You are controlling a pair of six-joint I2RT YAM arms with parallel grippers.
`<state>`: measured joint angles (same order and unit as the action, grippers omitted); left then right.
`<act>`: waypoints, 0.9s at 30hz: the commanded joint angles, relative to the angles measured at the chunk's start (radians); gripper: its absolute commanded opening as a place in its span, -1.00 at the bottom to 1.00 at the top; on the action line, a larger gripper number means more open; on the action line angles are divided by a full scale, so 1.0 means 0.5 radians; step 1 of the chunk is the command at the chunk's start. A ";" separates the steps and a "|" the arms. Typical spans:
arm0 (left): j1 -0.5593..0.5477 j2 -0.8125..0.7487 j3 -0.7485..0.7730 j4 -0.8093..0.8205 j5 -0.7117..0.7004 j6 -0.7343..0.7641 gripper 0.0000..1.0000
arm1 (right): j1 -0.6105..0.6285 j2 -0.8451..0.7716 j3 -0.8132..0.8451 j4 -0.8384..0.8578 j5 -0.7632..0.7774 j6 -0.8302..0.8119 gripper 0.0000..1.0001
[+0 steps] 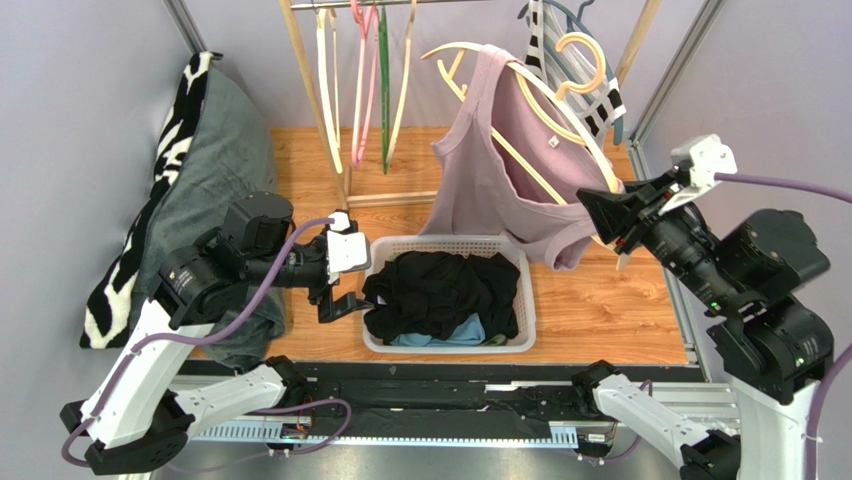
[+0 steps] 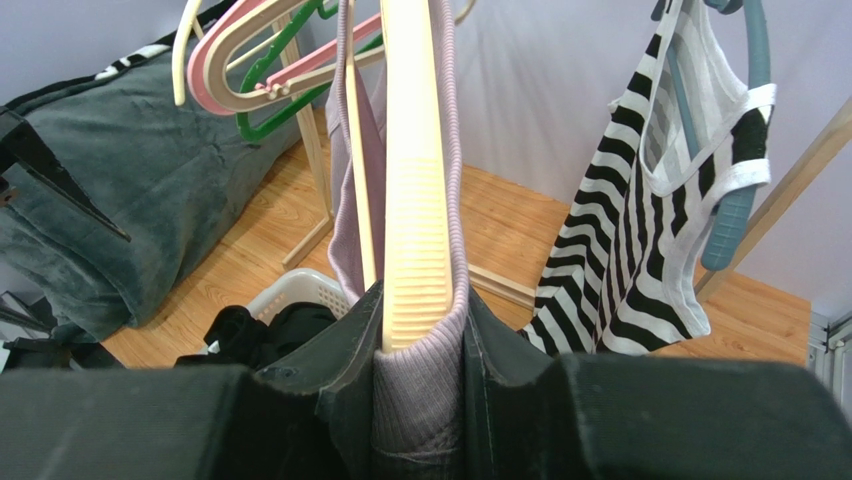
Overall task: Remove the tank top from the hanger
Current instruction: Pick up the hanger from the clothesline.
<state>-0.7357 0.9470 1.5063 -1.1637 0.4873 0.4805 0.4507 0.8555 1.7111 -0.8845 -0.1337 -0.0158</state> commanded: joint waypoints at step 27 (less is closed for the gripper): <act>0.134 -0.075 0.086 0.011 0.203 -0.053 0.98 | 0.010 0.066 0.355 0.526 -0.641 0.072 -1.00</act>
<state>-0.6773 0.9199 1.5196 -1.1645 0.5606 0.4698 0.4511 0.9051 1.9518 -0.5964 -0.4782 0.0681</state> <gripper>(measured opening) 0.992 0.279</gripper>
